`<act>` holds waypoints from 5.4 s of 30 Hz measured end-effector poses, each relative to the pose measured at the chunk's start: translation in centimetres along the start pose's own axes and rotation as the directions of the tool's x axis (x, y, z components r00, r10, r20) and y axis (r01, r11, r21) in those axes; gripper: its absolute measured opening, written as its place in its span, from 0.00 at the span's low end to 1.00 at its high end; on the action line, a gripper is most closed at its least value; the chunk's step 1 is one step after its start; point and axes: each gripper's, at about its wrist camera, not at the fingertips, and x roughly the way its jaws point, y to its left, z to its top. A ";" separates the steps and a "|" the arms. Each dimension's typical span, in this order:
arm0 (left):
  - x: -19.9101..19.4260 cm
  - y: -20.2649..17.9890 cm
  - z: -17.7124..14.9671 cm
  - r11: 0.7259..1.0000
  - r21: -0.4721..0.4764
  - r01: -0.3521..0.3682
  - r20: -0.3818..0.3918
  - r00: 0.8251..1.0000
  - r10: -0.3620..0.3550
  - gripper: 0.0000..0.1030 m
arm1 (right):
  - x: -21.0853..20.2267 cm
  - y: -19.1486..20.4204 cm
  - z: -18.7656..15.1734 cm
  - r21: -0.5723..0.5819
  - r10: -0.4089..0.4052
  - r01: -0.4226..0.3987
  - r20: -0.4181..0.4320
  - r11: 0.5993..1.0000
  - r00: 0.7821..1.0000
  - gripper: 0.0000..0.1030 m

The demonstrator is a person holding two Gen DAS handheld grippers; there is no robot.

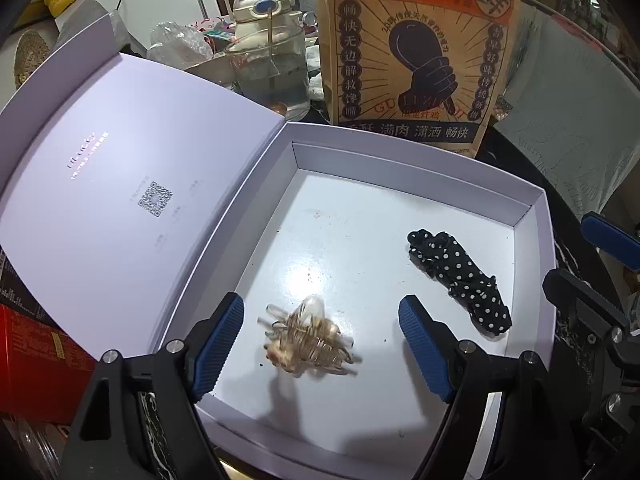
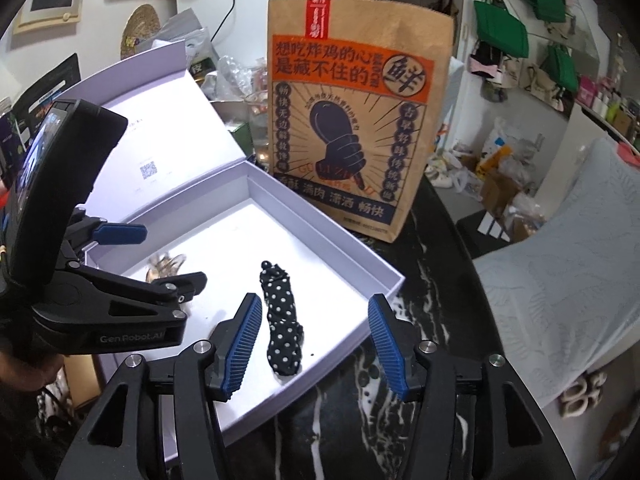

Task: Organize rigid objects
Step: 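Open both tools to release the star clip and scrunchie inside the box, then withdraw both tools from the box back toward the remaining items, then lower the right tool onto the gingham scrunchie and close it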

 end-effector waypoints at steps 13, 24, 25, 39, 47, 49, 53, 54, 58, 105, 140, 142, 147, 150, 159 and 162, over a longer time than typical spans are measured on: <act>-3.8 1.5 -0.2 0.999 -0.054 -0.004 0.088 0.996 0.009 0.78 | -3.6 1.3 0.0 -0.011 -0.007 0.008 0.062 1.000 0.998 0.58; -8.4 1.6 -1.9 0.997 -0.063 0.033 0.163 0.986 -0.022 0.78 | -8.0 2.7 -0.2 -0.023 -0.024 0.027 0.123 0.999 0.992 0.63; -8.9 1.5 -2.1 0.997 -0.061 0.036 0.170 0.985 -0.025 0.78 | -8.4 2.7 -0.3 -0.023 -0.021 0.024 0.130 0.999 0.991 0.63; -15.9 0.6 -5.2 0.999 -0.035 0.036 0.299 0.954 -0.024 1.00 | -14.0 3.7 -1.9 -0.027 -0.040 0.047 0.214 0.999 0.976 0.71; -18.3 0.5 -7.4 0.999 -0.032 0.043 0.331 0.943 -0.030 1.00 | -16.7 4.1 -3.0 -0.022 -0.022 0.029 0.256 0.999 0.966 0.79; -18.9 0.6 -8.0 0.998 -0.034 0.047 0.345 0.938 -0.033 1.00 | -17.2 4.3 -3.3 -0.024 -0.015 0.022 0.266 0.999 0.964 0.81; -19.6 1.0 -9.0 0.998 -0.046 0.032 0.352 0.936 -0.014 1.00 | -18.0 4.7 -3.8 -0.016 -0.005 0.010 0.273 1.000 0.962 0.86; -19.9 1.0 -9.3 0.999 -0.048 0.023 0.359 0.933 -0.004 1.00 | -18.2 4.9 -3.9 -0.011 -0.005 0.008 0.276 1.000 0.961 0.88; -20.8 1.2 -10.7 0.998 -0.048 -0.038 0.391 0.919 0.054 1.00 | -19.1 5.4 -4.6 -0.006 0.004 -0.003 0.306 1.000 0.952 0.93; -13.7 8.3 -24.7 0.953 -0.302 0.012 0.190 0.981 0.048 1.00 | -12.5 13.5 -11.9 -0.131 0.268 -0.253 0.111 0.959 0.957 0.99; -6.0 7.5 -24.2 0.965 -0.261 0.035 0.055 0.998 -0.021 0.80 | -8.4 10.5 -12.3 -0.006 0.223 -0.223 -0.005 0.975 0.975 0.99; -6.1 7.2 -24.2 0.966 -0.254 0.040 0.060 0.998 -0.026 0.79 | -8.5 10.2 -12.4 0.004 0.222 -0.222 -0.002 0.975 0.975 0.99; -6.1 5.9 -23.9 0.971 -0.231 0.059 0.059 0.997 -0.046 0.77 | -8.9 9.6 -12.8 0.022 0.223 -0.223 0.004 0.974 0.975 0.99; -6.4 4.8 -24.0 0.972 -0.221 0.077 0.058 0.996 -0.066 0.77 | -9.2 9.3 -13.1 0.028 0.220 -0.220 0.006 0.975 0.975 0.99; -7.1 2.1 -24.5 0.970 -0.207 0.127 0.057 0.991 -0.117 0.77 | -9.7 9.3 -14.1 0.005 0.237 -0.237 0.000 0.972 0.972 0.99; -7.5 2.6 -24.8 0.958 -0.244 0.153 0.073 0.988 -0.139 0.78 | -9.8 9.5 -14.4 -0.006 0.250 -0.250 -0.004 0.968 0.968 0.99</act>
